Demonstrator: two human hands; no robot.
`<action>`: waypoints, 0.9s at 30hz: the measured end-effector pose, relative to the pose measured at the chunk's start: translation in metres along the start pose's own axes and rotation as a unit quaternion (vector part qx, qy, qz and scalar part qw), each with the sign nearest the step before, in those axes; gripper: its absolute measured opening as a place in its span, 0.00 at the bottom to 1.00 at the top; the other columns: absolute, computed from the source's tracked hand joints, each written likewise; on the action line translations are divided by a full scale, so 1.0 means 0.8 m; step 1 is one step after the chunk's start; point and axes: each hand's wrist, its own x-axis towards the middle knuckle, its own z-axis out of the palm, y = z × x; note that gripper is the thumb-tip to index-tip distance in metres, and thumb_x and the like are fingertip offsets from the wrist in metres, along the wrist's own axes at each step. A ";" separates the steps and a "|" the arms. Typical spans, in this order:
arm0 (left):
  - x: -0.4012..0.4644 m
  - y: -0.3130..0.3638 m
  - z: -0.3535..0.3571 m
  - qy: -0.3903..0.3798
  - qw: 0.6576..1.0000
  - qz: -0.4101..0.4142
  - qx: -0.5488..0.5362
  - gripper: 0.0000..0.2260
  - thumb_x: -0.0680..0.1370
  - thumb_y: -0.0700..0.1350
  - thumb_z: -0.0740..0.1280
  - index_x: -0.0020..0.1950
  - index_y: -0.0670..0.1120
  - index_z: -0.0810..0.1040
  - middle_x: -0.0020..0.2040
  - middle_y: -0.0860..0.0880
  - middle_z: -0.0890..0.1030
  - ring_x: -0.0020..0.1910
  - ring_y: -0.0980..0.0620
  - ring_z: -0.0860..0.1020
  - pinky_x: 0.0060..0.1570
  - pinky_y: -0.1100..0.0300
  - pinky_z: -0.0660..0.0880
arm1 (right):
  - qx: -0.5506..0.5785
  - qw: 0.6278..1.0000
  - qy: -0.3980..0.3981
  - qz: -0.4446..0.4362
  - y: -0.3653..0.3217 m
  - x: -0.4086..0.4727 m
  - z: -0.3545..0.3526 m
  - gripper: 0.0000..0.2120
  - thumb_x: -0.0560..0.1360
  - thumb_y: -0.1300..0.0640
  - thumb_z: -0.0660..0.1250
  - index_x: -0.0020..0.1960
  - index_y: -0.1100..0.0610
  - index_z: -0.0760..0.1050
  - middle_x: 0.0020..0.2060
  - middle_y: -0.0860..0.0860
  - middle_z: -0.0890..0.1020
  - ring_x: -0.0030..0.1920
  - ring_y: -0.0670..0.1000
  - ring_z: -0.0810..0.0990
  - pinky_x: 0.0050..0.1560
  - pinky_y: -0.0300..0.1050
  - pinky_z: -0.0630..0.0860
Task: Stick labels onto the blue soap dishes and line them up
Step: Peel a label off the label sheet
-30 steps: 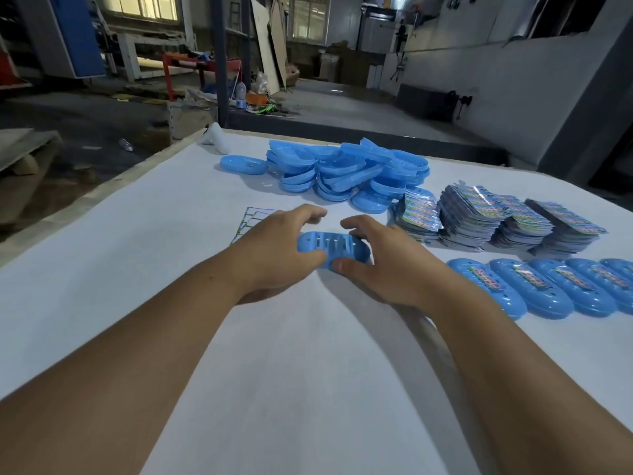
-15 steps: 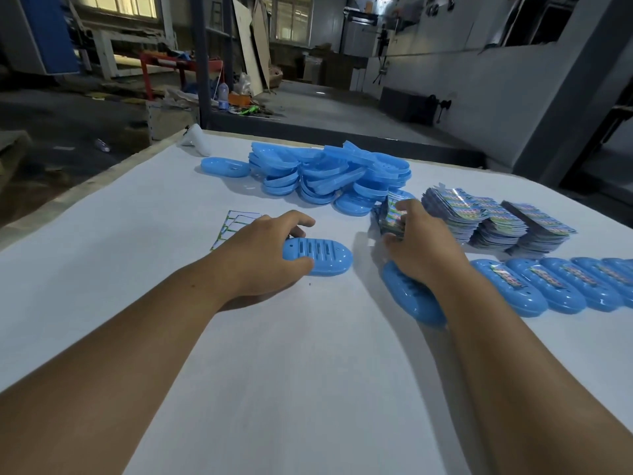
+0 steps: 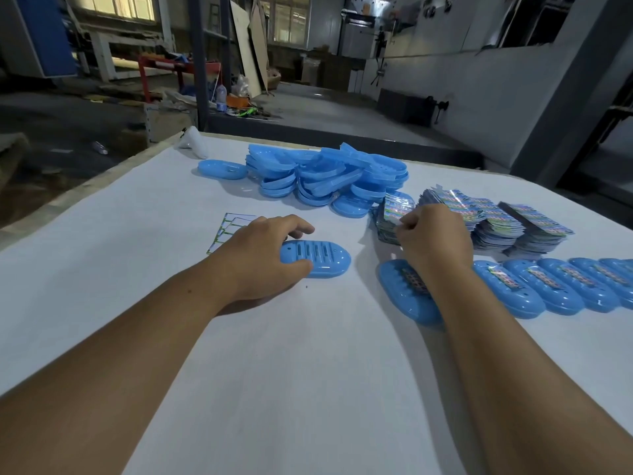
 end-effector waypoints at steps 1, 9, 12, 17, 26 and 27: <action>0.000 0.000 0.000 0.003 1.000 0.004 -0.001 0.23 0.75 0.56 0.71 0.69 0.62 0.71 0.59 0.61 0.74 0.60 0.58 0.71 0.55 0.59 0.71 | 0.021 1.000 0.001 0.000 0.001 -0.001 -0.001 0.10 0.75 0.58 0.69 0.36 0.59 0.79 0.34 0.57 0.81 0.39 0.62 0.78 0.35 0.45 0.68; 0.004 0.008 0.002 0.096 0.984 -0.076 -0.132 0.19 0.82 0.62 0.57 0.44 0.55 0.83 0.43 0.60 0.82 0.45 0.61 0.77 0.42 0.60 0.73 | 0.133 0.980 0.080 -0.128 -0.033 -0.021 -0.013 0.06 0.77 0.56 0.71 0.51 0.52 0.86 0.48 0.48 0.87 0.53 0.54 0.81 0.52 0.45 0.73; 0.010 0.010 -0.002 0.117 0.959 -0.143 -0.216 0.23 0.82 0.64 0.55 0.41 0.55 0.84 0.32 0.72 0.78 0.41 0.66 0.76 0.38 0.66 0.67 | 0.144 0.958 0.068 -0.240 -0.060 -0.048 -0.003 0.04 0.74 0.60 0.75 0.46 0.53 0.86 0.43 0.47 0.86 0.49 0.54 0.78 0.49 0.39 0.65; 0.014 0.005 -0.012 0.171 0.924 -0.155 -0.304 0.12 0.80 0.51 0.68 0.38 0.52 0.83 0.27 0.62 0.80 0.25 0.64 0.74 0.29 0.63 0.67 | 0.188 0.928 -0.010 -0.322 -0.083 -0.071 0.012 0.05 0.70 0.62 0.79 0.43 0.53 0.86 0.44 0.47 0.85 0.50 0.51 0.76 0.53 0.40 0.68; 0.012 0.007 -0.012 0.148 0.931 -0.120 -0.312 0.07 0.76 0.48 0.72 0.38 0.52 0.85 0.33 0.61 0.83 0.33 0.68 0.78 0.29 0.70 0.72 | 0.399 0.910 -0.068 -0.092 -0.087 -0.067 0.013 0.10 0.76 0.51 0.75 0.49 0.48 0.74 0.49 0.45 0.82 0.45 0.37 0.81 0.42 0.31 0.74; 0.011 0.008 -0.010 0.140 0.933 -0.109 -0.313 0.08 0.76 0.48 0.73 0.37 0.52 0.85 0.33 0.61 0.83 0.33 0.70 0.78 0.28 0.71 0.72 | 0.439 0.893 -0.078 -0.059 -0.085 -0.063 0.012 0.10 0.77 0.56 0.74 0.48 0.50 0.72 0.43 0.47 0.84 0.40 0.38 0.82 0.39 0.32 0.76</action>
